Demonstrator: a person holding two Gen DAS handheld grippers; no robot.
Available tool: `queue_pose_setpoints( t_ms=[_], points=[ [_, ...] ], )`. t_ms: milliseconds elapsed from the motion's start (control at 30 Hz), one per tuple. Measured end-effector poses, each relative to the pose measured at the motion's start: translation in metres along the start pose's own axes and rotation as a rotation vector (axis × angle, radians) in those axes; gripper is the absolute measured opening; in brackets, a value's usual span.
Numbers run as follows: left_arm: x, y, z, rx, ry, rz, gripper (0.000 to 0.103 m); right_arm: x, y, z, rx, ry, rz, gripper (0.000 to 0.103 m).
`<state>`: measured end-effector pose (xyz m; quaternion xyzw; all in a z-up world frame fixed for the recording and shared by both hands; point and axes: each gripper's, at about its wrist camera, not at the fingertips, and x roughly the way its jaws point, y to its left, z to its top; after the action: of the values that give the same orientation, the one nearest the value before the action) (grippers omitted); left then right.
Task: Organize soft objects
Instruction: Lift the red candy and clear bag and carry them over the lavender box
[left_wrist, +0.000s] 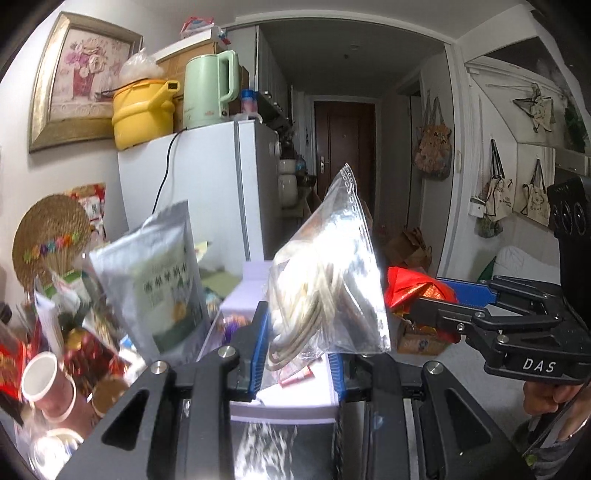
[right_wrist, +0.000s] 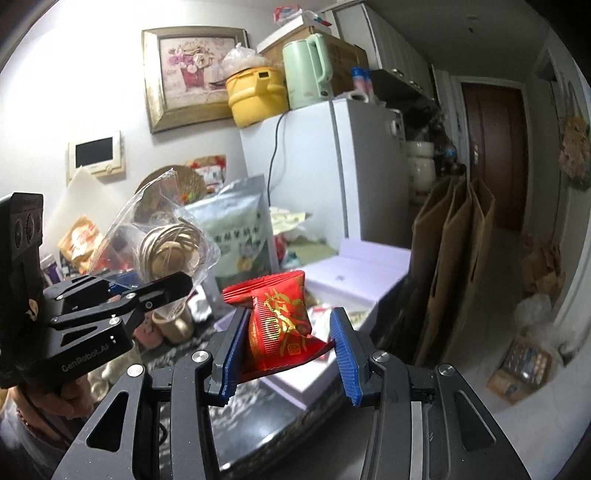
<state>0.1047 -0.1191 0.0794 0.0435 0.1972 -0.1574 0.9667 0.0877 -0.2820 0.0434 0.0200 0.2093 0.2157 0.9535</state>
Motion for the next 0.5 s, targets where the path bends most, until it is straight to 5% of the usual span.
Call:
queue_pose_setpoints(
  t_ms=[500],
  points=[
    [0.096, 0.042, 0.038, 0.011, 0.049, 0.029, 0.028, 0.093, -0.031, 0.058, -0.017, 0.039, 0.003, 0.044]
  ],
)
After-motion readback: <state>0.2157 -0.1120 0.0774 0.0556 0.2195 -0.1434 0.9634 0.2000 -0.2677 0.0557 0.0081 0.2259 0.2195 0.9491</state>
